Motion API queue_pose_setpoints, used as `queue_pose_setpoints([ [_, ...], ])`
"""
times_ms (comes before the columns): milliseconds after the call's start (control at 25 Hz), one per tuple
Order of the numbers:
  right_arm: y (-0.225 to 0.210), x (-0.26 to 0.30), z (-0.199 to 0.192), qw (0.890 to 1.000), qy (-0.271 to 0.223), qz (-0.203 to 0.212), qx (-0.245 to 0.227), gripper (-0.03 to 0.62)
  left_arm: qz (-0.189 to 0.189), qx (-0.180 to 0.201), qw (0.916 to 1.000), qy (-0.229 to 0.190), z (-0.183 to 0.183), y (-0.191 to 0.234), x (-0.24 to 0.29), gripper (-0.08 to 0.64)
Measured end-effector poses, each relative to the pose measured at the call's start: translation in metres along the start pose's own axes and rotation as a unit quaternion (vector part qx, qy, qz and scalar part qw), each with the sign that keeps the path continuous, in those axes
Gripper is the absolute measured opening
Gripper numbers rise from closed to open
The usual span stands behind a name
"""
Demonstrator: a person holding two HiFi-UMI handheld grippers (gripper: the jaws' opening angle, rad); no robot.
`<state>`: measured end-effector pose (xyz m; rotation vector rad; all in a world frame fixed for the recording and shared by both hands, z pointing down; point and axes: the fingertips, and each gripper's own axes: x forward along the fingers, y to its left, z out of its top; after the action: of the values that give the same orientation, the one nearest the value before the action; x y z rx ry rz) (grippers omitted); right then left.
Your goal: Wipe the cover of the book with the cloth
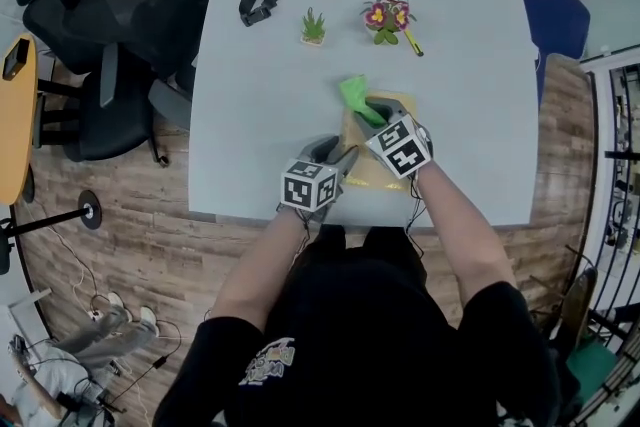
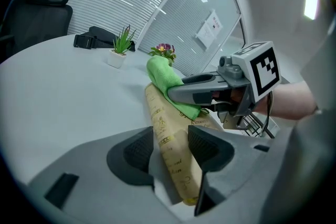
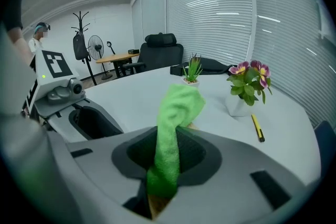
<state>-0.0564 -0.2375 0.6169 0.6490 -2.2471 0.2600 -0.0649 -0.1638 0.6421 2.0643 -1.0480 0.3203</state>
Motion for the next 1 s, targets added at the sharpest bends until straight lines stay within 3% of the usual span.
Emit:
queue_pose_setpoints([
  [1000, 0.061, -0.043, -0.045, 0.998, -0.011, -0.007, 0.060, 0.097, -0.012, -0.010, 0.9998, 0.010, 0.000, 0.003, 0.002, 0.210],
])
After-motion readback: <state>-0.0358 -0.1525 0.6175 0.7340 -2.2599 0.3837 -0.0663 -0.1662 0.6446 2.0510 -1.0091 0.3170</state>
